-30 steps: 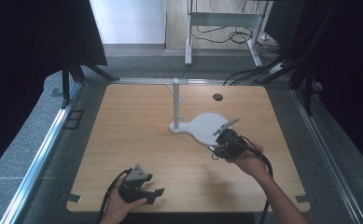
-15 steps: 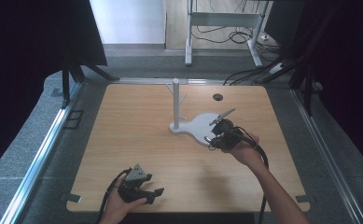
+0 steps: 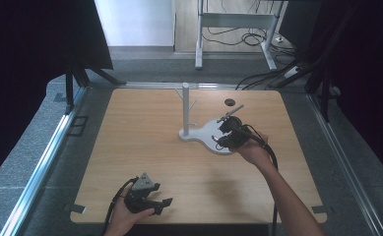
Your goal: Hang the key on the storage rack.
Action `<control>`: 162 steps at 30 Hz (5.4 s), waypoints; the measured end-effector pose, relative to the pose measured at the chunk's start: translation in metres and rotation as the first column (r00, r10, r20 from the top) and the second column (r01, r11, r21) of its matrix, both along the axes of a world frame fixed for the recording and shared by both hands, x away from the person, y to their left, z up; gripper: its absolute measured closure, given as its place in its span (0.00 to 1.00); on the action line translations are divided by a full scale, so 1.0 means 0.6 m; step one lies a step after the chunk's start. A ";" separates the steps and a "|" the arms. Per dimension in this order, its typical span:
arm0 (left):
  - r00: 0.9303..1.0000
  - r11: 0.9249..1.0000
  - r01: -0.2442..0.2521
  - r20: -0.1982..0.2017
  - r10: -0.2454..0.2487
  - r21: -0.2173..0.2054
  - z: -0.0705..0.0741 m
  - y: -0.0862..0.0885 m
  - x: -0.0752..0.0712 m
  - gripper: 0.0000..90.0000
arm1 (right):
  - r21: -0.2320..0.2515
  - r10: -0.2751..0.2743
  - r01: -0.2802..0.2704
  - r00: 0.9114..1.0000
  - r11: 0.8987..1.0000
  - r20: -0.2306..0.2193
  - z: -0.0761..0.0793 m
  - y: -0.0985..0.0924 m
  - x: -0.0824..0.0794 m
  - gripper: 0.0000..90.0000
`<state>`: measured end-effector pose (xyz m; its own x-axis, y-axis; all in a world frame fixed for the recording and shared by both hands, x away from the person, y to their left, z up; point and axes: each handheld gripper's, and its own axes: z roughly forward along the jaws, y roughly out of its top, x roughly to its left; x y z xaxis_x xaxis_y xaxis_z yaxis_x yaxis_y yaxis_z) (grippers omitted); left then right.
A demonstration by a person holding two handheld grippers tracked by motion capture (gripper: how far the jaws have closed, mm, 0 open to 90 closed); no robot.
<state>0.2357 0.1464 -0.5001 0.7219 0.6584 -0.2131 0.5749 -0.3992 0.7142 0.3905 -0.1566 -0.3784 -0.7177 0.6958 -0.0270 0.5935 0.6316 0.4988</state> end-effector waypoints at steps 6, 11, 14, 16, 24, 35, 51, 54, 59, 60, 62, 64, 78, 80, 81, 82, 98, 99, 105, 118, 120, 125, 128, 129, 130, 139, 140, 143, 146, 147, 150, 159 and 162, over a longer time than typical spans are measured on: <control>1.000 1.000 0.003 0.000 -0.003 0.002 -0.001 -0.001 0.000 0.29 | 0.008 -0.006 0.006 1.000 1.000 0.000 0.005 0.008 0.016 0.93; 1.000 1.000 0.001 0.000 -0.001 0.000 -0.001 0.000 0.000 0.29 | 0.018 -0.016 0.016 1.000 1.000 0.005 0.010 0.009 0.026 0.93; 1.000 1.000 -0.001 -0.001 0.001 -0.001 -0.001 0.001 0.001 0.29 | 0.029 -0.029 0.029 1.000 0.999 0.009 0.014 0.008 0.034 0.93; 1.000 1.000 0.000 -0.002 0.000 0.001 -0.001 0.000 0.001 0.29 | 0.038 -0.041 0.040 0.999 0.998 0.014 0.020 0.007 0.043 0.93; 1.000 1.000 0.000 -0.005 0.000 0.002 -0.002 -0.001 0.000 0.29 | 0.044 -0.063 0.063 0.998 0.997 0.012 0.029 0.007 0.068 0.93; 1.000 1.000 0.000 -0.003 0.000 0.005 -0.003 -0.001 0.001 0.29 | 0.058 -0.070 0.070 0.998 0.996 -0.002 0.023 0.020 0.092 0.93; 1.000 1.000 0.001 -0.001 -0.001 0.001 -0.001 0.001 0.000 0.29 | 0.086 -0.086 0.087 0.996 0.993 -0.020 0.029 0.032 0.120 0.93; 1.000 1.000 0.000 -0.001 0.000 0.002 -0.001 0.001 0.000 0.29 | 0.084 -0.089 0.090 0.996 0.992 -0.018 0.030 0.033 0.124 0.93; 1.000 1.000 0.000 -0.001 0.000 0.003 -0.002 0.000 0.000 0.29 | 0.088 -0.088 0.090 0.996 0.992 -0.023 0.028 0.037 0.134 0.93; 1.000 1.000 0.000 -0.001 0.000 0.002 -0.002 0.000 0.000 0.29 | 0.086 -0.091 0.093 0.996 0.992 -0.024 0.028 0.038 0.135 0.93; 1.000 1.000 0.002 -0.002 -0.002 0.003 -0.002 0.000 0.000 0.29 | 0.092 -0.093 0.095 0.995 0.991 -0.024 0.028 0.041 0.139 0.93; 1.000 1.000 0.003 -0.003 -0.003 0.003 -0.002 0.000 0.000 0.29 | 0.093 -0.097 0.099 0.995 0.991 -0.024 0.029 0.044 0.142 0.93; 1.000 1.000 0.010 -0.005 -0.010 0.004 -0.001 0.000 -0.001 0.29 | 0.111 -0.105 0.108 0.994 0.988 -0.027 0.034 0.056 0.166 0.93; 1.000 1.000 0.010 -0.006 -0.010 0.003 0.000 0.000 -0.001 0.29 | 0.114 -0.112 0.114 0.993 0.987 -0.024 0.039 0.057 0.171 0.93; 1.000 1.000 0.009 -0.006 -0.009 0.002 0.000 0.001 0.000 0.29 | 0.114 -0.112 0.114 0.993 0.987 -0.024 0.039 0.057 0.171 0.93; 1.000 1.000 0.008 -0.006 -0.008 0.001 0.000 0.001 0.000 0.29 | 0.116 -0.114 0.116 0.993 0.986 -0.024 0.040 0.058 0.172 0.93; 1.000 1.000 0.002 0.003 -0.002 0.005 0.003 0.004 -0.001 0.29 | 0.129 -0.122 0.122 0.992 0.984 -0.008 0.054 0.078 0.201 0.93; 1.000 1.000 0.001 0.003 -0.001 0.006 0.003 0.004 -0.001 0.29 | 0.127 -0.123 0.123 0.992 0.984 -0.007 0.056 0.079 0.202 0.93; 1.000 1.000 0.002 0.006 -0.002 0.004 0.002 0.002 -0.002 0.29 | 0.121 -0.130 0.128 0.991 0.984 0.007 0.058 0.083 0.206 0.93; 1.000 1.000 0.006 0.000 -0.006 0.012 -0.002 -0.003 -0.002 0.29 | 0.136 -0.101 0.096 0.995 0.986 0.027 0.057 0.097 0.195 0.93; 1.000 1.000 0.007 -0.001 -0.007 0.013 -0.002 -0.003 -0.002 0.29 | 0.137 -0.090 0.085 0.996 0.987 0.030 0.056 0.100 0.191 0.93; 1.000 1.000 0.011 -0.004 -0.011 0.019 -0.005 -0.005 -0.002 0.29 | 0.136 -0.076 0.072 0.997 0.988 0.030 0.051 0.106 0.181 0.93; 1.000 1.000 0.013 -0.004 -0.013 0.020 -0.005 -0.006 -0.002 0.29 | 0.136 -0.067 0.063 0.997 0.989 0.025 0.045 0.109 0.177 0.93; 1.000 1.000 0.014 -0.006 -0.014 0.023 -0.005 -0.007 -0.002 0.29 | 0.135 -0.062 0.058 0.998 0.989 0.023 0.043 0.110 0.175 0.93; 1.000 1.000 0.015 -0.007 -0.015 0.024 -0.006 -0.007 -0.002 0.29 | 0.139 -0.055 0.052 0.998 0.989 0.022 0.039 0.111 0.173 0.93; 1.000 0.999 0.018 -0.009 -0.018 0.031 -0.009 -0.011 -0.002 0.29 | 0.153 -0.021 0.018 1.000 0.988 0.015 0.021 0.116 0.157 0.87; 1.000 0.999 0.018 -0.009 -0.018 0.032 -0.009 -0.011 -0.002 0.29 | 0.162 -0.018 0.014 1.000 0.987 0.020 0.022 0.112 0.152 0.82; 1.000 0.999 0.018 -0.009 -0.017 0.032 -0.009 -0.012 -0.002 0.29 | 0.173 -0.016 0.012 1.000 0.985 0.023 0.023 0.106 0.146 0.79; 1.000 0.999 0.017 -0.010 -0.017 0.033 -0.011 -0.014 -0.003 0.29 | 0.188 -0.021 0.014 0.999 0.982 0.034 0.026 0.094 0.135 0.75; 1.000 0.999 0.018 -0.010 -0.018 0.035 -0.011 -0.015 -0.003 0.29 | 0.196 -0.022 0.015 0.999 0.980 0.032 0.027 0.090 0.131 0.74; 1.000 0.999 0.024 -0.008 -0.024 0.040 -0.012 -0.018 -0.003 0.29 | 0.209 -0.017 0.008 0.999 0.978 0.042 0.031 0.078 0.119 0.69; 1.000 0.999 0.018 -0.002 -0.018 0.045 -0.009 -0.016 -0.004 0.29 | 0.248 0.013 -0.026 0.998 0.969 0.056 0.024 0.046 0.072 0.60; 1.000 0.999 0.016 0.002 -0.016 0.047 -0.009 -0.014 -0.003 0.29 | 0.251 0.024 -0.039 0.998 0.967 0.061 0.019 0.040 0.059 0.59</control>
<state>0.2339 0.1377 -0.5055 0.7327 0.6561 -0.1809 0.5667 -0.4410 0.6960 0.4260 -0.1325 -0.3667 -0.7417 0.6625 0.1049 0.5416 0.4992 0.6763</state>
